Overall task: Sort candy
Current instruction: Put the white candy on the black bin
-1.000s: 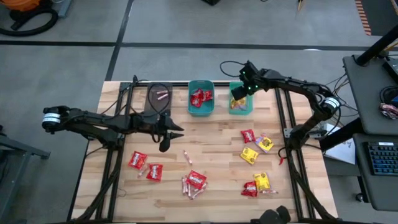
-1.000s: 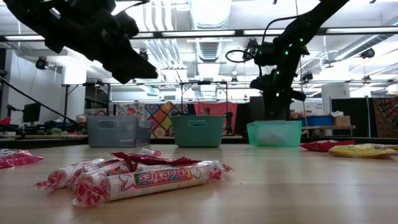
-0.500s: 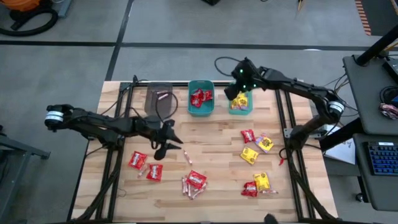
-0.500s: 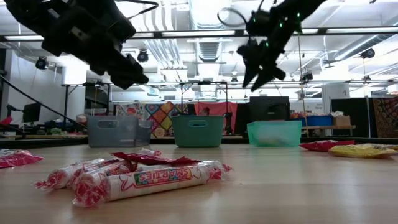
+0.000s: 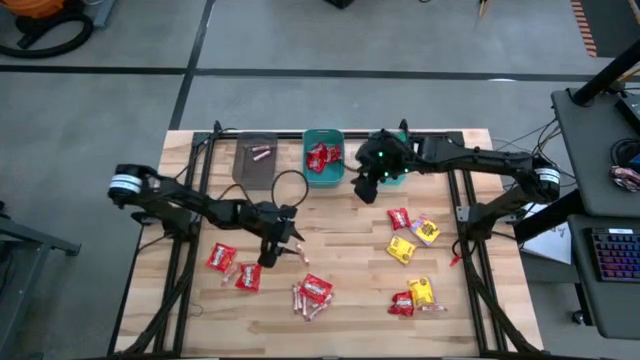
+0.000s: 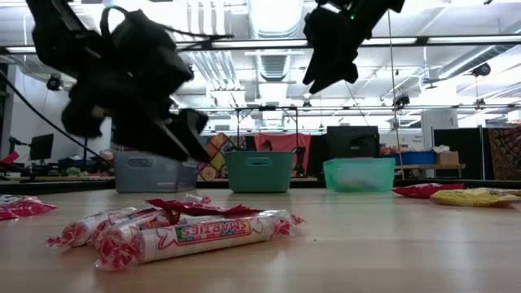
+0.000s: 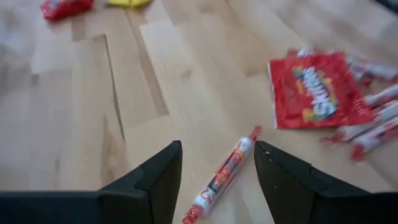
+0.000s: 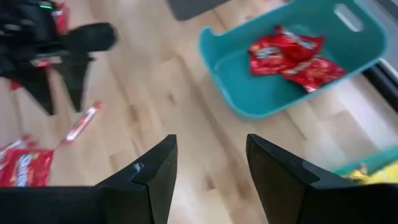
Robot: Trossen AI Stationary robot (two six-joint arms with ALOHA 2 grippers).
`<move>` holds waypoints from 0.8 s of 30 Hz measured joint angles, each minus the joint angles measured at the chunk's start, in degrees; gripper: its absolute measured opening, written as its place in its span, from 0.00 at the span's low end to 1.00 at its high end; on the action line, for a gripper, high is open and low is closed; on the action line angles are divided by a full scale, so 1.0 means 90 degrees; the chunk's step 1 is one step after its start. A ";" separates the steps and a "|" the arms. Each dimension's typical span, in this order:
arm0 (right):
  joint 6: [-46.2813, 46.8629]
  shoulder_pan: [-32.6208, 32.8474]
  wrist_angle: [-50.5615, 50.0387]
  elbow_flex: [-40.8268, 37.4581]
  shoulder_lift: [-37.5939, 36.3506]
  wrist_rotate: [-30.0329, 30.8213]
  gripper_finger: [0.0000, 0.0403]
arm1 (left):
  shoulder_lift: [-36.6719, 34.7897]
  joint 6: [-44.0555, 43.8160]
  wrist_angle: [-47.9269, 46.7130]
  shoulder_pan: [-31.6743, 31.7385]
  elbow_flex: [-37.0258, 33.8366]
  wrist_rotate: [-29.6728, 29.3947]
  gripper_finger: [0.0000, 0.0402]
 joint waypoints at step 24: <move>0.0040 0.0612 0.0073 -0.0242 0.0015 0.0024 0.45 | 0.1263 -0.0167 0.0403 0.0002 0.0194 0.0012 0.05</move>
